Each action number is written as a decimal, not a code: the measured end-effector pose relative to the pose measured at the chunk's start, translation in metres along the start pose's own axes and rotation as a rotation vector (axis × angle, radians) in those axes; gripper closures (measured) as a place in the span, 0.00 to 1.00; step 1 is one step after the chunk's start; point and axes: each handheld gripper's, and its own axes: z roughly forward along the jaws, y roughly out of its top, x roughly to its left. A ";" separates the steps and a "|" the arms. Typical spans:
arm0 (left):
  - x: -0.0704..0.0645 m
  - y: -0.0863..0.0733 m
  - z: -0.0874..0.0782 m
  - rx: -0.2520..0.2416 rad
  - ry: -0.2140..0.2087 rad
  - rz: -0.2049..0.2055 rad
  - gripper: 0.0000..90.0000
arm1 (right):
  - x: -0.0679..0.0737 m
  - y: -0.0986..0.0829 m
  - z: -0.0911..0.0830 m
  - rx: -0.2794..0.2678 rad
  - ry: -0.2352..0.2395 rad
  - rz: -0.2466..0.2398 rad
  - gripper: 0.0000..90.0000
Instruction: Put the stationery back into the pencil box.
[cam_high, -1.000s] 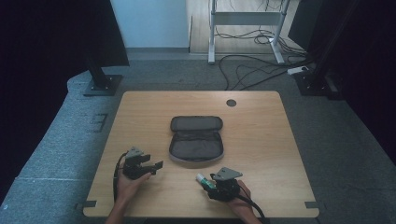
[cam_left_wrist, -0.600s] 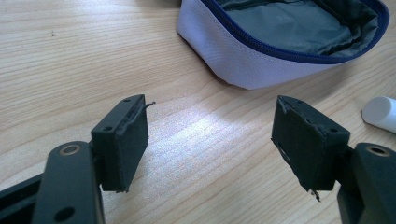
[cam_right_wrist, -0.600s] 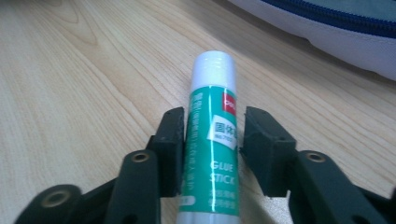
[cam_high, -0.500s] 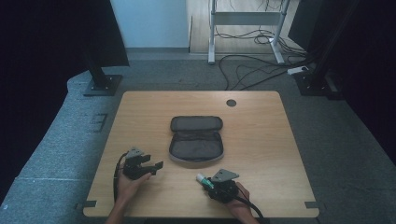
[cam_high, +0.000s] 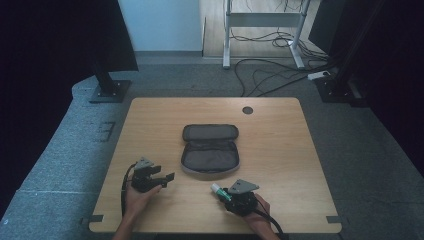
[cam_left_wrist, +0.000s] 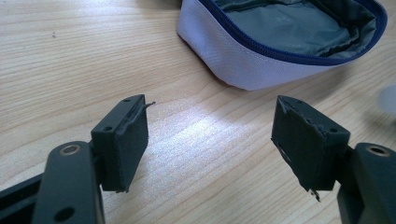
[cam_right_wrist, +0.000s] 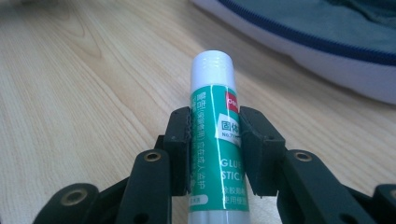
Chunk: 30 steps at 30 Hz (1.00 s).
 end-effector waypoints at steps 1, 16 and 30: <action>0.000 0.000 0.000 0.000 0.000 0.000 0.30 | -0.001 0.001 -0.001 -0.008 -0.002 0.000 0.72; 0.001 -0.001 0.001 0.007 -0.007 -0.015 0.30 | -0.013 0.020 -0.019 -0.087 -0.009 0.014 0.72; 0.002 0.000 0.000 0.003 -0.011 -0.021 0.31 | -0.033 0.047 -0.022 -0.122 0.004 0.027 0.72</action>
